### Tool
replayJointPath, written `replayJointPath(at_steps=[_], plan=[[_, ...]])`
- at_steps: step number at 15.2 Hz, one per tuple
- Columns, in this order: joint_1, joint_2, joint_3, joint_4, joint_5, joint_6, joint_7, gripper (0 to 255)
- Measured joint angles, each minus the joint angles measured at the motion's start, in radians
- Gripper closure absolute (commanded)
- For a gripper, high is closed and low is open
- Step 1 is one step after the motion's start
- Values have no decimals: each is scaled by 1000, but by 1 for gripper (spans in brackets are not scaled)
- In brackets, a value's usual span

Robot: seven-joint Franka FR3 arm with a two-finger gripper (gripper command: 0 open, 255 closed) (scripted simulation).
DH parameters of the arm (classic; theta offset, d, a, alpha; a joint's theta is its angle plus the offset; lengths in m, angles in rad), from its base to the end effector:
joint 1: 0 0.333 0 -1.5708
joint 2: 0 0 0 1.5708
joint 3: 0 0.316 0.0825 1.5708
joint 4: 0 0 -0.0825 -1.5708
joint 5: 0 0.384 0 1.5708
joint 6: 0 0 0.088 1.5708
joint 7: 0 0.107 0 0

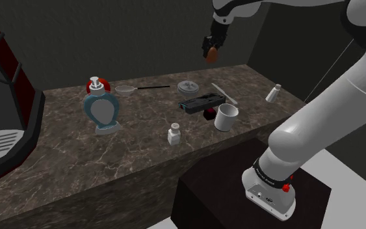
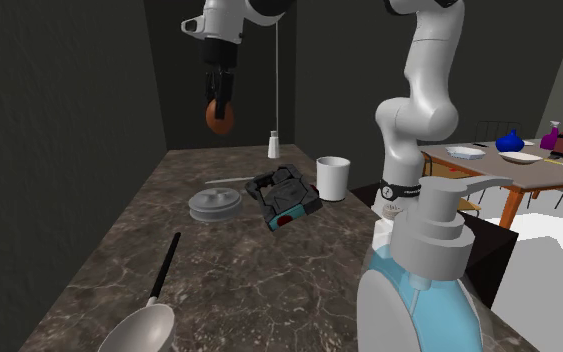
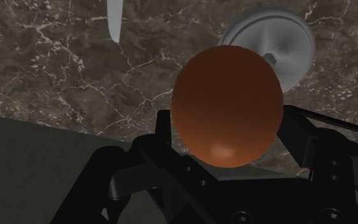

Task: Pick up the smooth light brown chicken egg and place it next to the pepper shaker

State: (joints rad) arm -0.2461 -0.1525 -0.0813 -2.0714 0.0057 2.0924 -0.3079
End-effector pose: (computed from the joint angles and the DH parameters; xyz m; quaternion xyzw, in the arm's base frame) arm 0.4994 -0.1711 0.5140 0.9962 -0.0110 0.0848 0.0186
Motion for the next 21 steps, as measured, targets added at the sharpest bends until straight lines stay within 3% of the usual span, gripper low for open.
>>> replayJointPath(at_steps=[9,21], plan=[[-90,-21,-134,-25,16,-1,-230,255],[-208,88,-315,110,80,-51,-554,255]])
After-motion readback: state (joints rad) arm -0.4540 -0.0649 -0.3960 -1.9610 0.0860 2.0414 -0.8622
